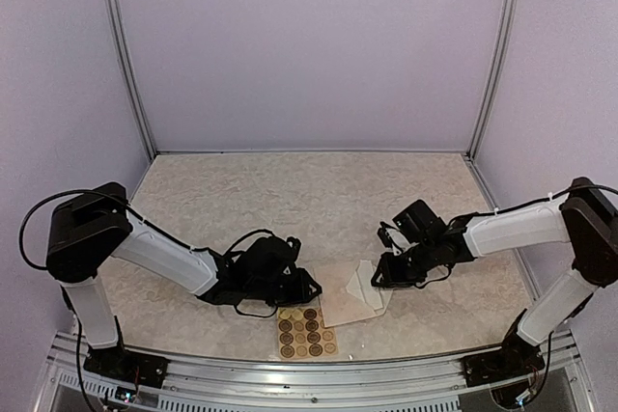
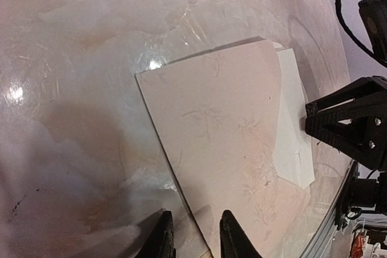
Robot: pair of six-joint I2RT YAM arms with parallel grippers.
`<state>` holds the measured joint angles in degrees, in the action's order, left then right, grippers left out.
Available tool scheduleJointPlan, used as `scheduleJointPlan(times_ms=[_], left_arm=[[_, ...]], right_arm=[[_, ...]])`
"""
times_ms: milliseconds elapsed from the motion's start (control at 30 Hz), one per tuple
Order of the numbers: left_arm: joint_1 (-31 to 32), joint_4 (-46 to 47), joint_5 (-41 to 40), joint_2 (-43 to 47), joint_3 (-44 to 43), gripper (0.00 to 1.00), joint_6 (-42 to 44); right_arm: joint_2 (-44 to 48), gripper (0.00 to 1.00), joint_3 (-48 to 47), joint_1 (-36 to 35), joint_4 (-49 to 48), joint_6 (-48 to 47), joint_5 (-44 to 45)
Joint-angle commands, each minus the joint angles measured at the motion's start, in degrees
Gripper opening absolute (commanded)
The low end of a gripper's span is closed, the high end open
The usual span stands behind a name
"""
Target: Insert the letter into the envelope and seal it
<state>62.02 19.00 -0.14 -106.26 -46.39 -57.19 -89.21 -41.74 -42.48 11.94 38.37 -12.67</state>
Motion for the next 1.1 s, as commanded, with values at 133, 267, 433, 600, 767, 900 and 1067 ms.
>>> scheduleJointPlan(times_ms=[133,267,433,600,767,900,1067], left_arm=[[0.16,0.15,1.67,-2.79,-0.94,0.21,0.24],[0.25,0.33,1.88,-3.16,-1.05,0.20,0.27],[0.29,0.34,1.99,-3.64,-1.32,0.20,0.37],[0.36,0.42,2.06,-3.78,-1.45,0.20,0.37],[0.45,0.41,1.99,-3.87,-1.55,0.20,0.39],[0.47,0.42,1.92,-3.83,-1.84,0.19,0.39],[0.39,-0.64,0.34,-2.75,-1.31,0.20,0.51]], right_arm=[[-3.21,0.17,-1.68,-1.45,-0.62,-0.57,0.17],[-3.98,0.14,-2.52,-2.16,-0.93,-0.49,-0.09],[-5.51,0.12,-3.66,-3.25,-1.40,-0.06,-0.75],[-6.77,0.12,-4.98,-4.52,-1.88,0.38,-1.02],[-7.93,0.12,-5.92,-5.50,-2.52,0.82,-1.58],[-8.43,0.13,-6.55,-6.01,-2.73,1.25,-2.07],[-5.84,0.16,-6.35,-5.92,0.17,2.01,1.57]])
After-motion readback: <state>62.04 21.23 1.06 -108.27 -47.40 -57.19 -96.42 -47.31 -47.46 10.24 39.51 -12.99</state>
